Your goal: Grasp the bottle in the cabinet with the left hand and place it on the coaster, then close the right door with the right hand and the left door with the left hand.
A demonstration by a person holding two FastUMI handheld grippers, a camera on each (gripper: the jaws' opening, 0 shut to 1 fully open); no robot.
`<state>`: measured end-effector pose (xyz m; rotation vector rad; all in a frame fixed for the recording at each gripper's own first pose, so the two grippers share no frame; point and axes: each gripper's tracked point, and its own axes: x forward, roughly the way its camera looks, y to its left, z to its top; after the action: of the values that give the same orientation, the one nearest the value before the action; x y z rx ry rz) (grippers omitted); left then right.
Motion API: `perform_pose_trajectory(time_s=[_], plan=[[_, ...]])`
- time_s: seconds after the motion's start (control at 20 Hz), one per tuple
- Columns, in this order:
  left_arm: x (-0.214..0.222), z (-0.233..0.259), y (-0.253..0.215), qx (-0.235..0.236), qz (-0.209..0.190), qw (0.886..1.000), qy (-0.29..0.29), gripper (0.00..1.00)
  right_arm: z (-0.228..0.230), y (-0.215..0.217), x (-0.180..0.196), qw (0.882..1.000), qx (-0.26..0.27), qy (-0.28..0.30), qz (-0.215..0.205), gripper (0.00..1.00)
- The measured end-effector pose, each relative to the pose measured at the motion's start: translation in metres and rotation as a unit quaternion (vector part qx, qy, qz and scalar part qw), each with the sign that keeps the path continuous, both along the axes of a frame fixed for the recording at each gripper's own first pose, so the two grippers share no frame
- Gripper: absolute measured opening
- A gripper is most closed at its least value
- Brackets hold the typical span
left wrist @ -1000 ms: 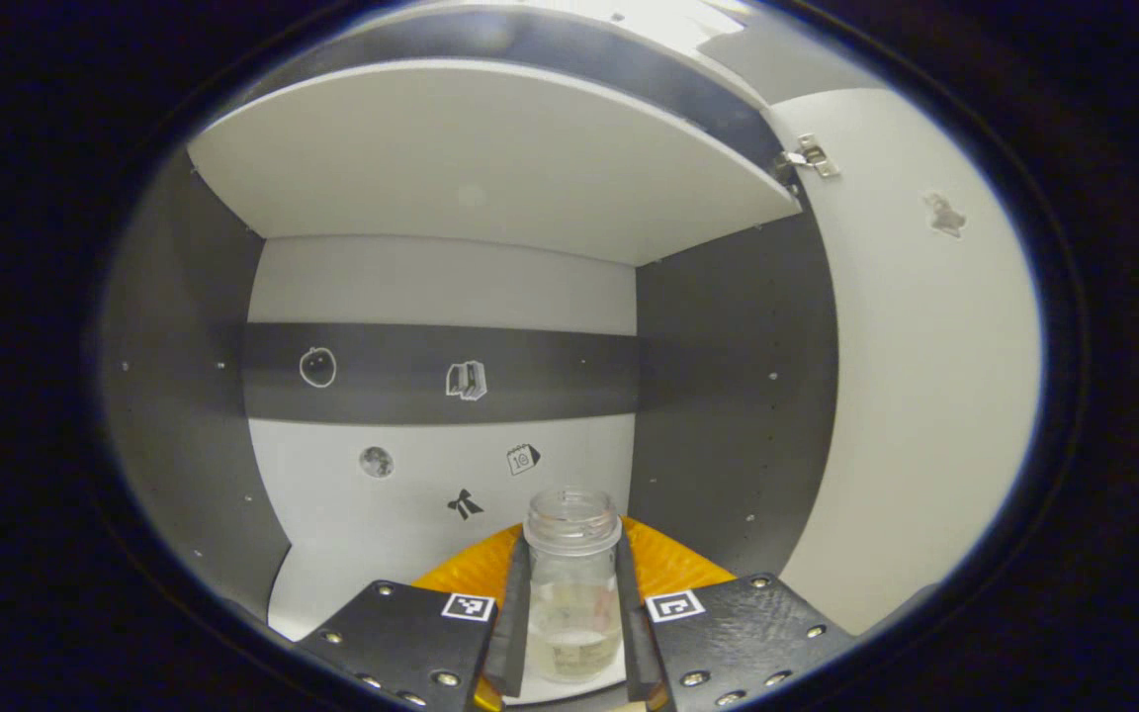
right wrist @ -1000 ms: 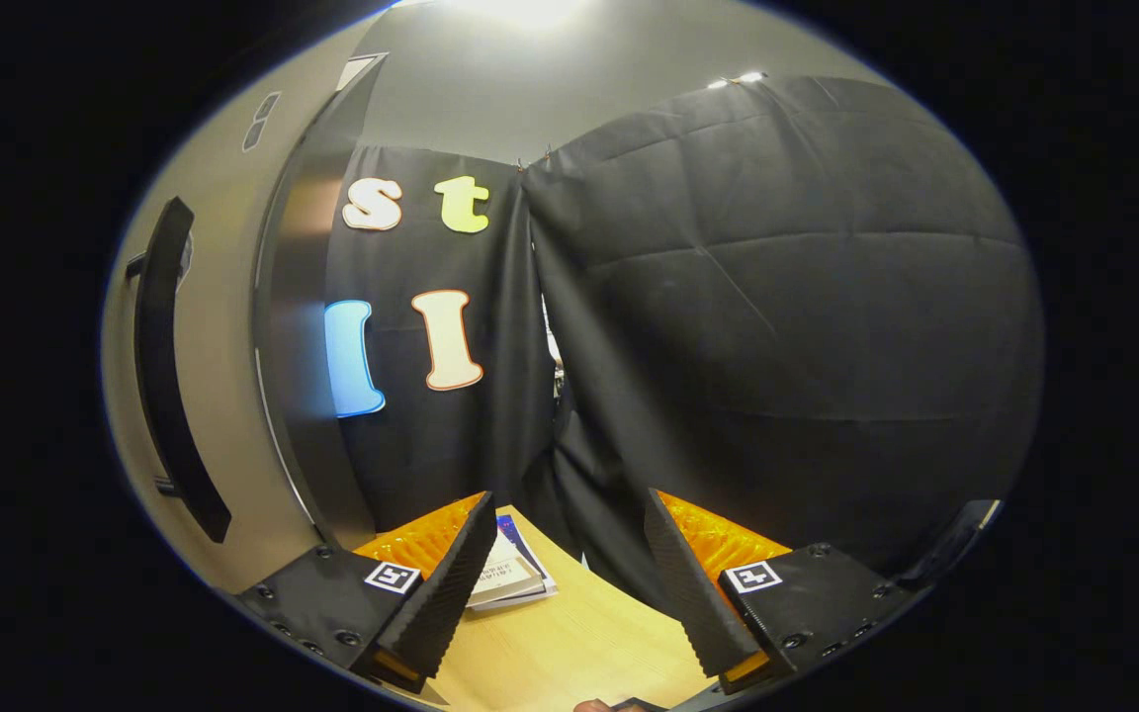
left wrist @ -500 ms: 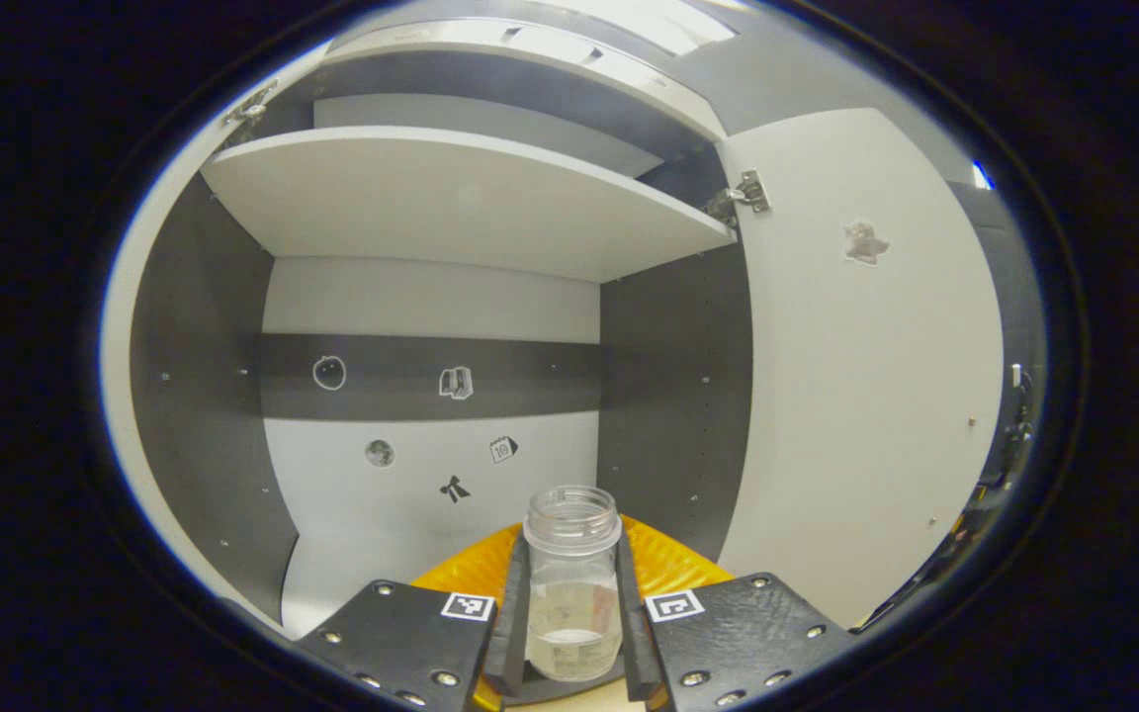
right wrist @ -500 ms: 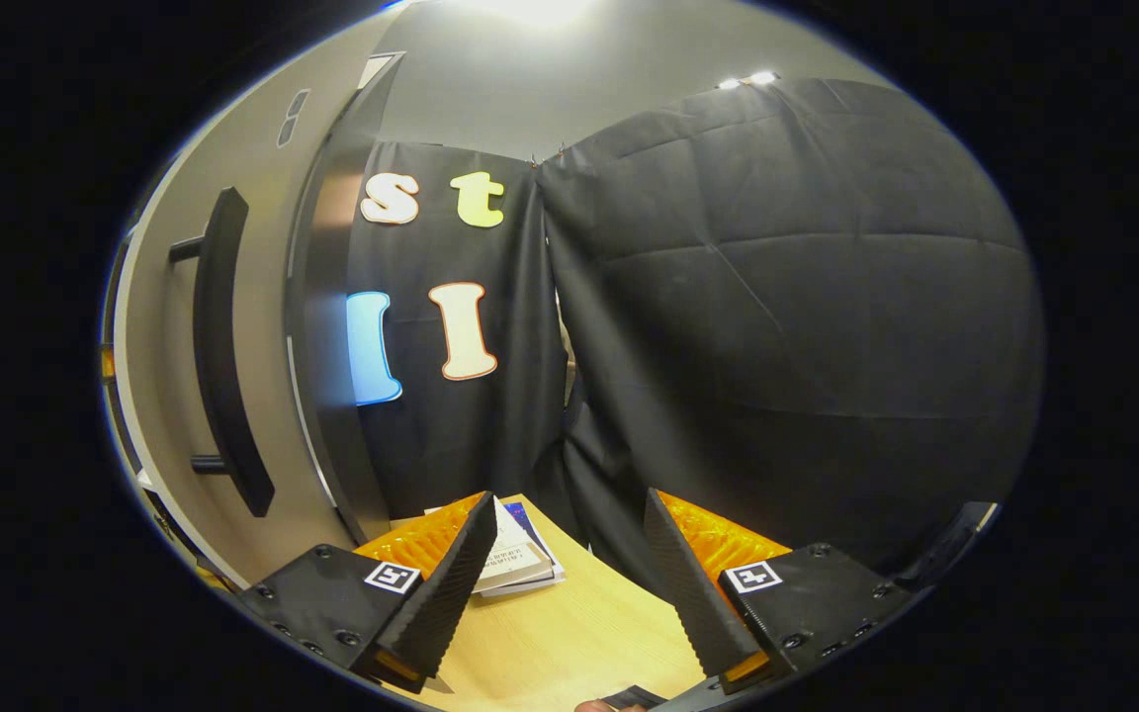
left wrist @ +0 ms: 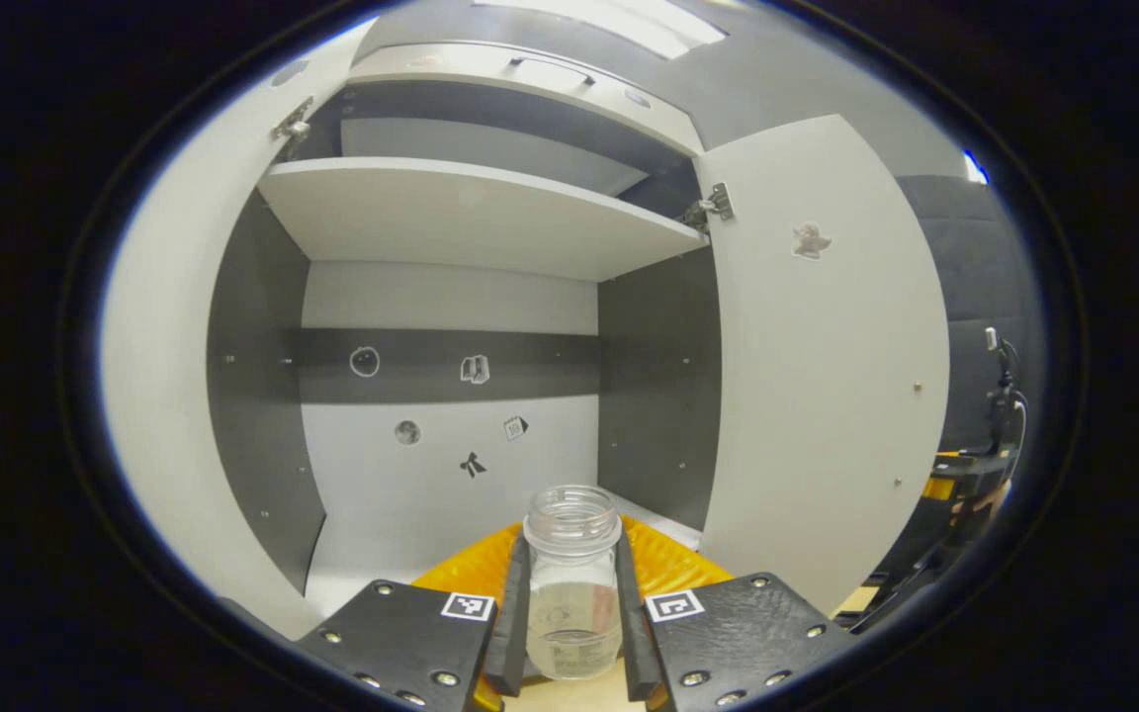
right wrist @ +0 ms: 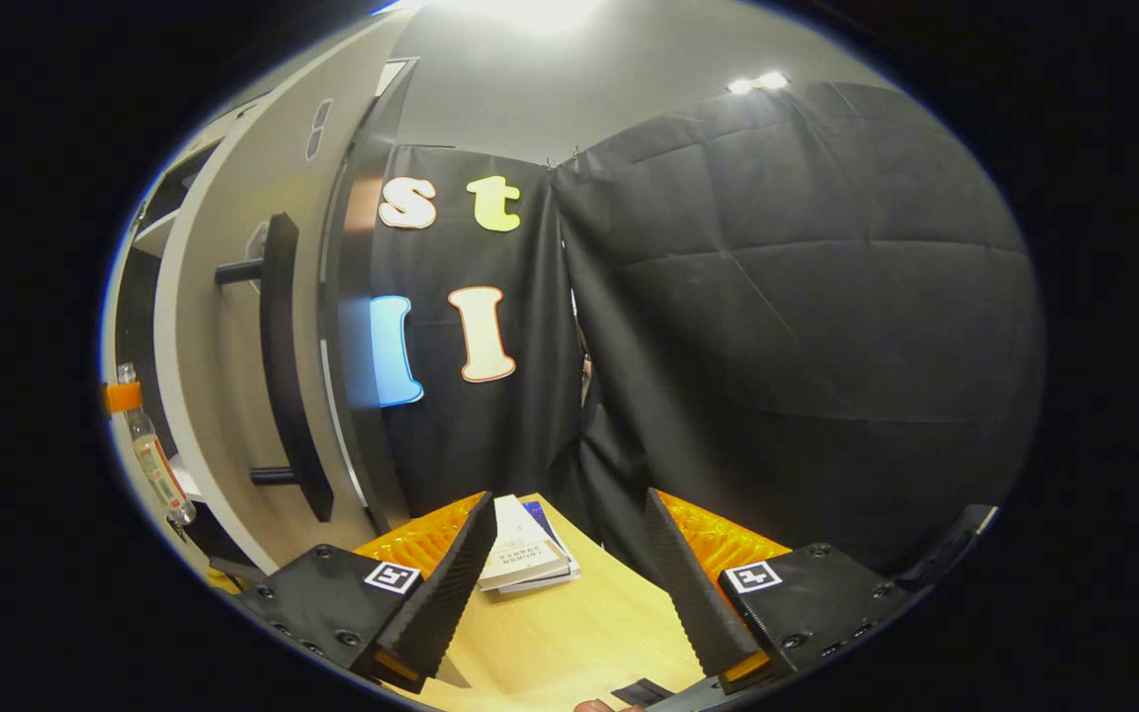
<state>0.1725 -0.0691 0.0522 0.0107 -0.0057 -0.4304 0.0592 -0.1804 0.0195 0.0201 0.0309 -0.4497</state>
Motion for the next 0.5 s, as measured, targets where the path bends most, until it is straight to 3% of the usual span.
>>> perform_pose_trajectory(time_s=[0.2, 0.5], plan=[[-0.022, -0.03, 0.011, 0.007, 0.009, 1.0, -0.012, 0.41, 0.002, 0.005, -0.01, 1.0, -0.004, 0.001, 0.004, 0.94], [-0.045, -0.09, 0.006, -0.017, -0.011, 1.0, -0.005, 0.4, -0.003, 0.006, -0.032, 1.0, 0.015, 0.008, 0.006, 0.94]])
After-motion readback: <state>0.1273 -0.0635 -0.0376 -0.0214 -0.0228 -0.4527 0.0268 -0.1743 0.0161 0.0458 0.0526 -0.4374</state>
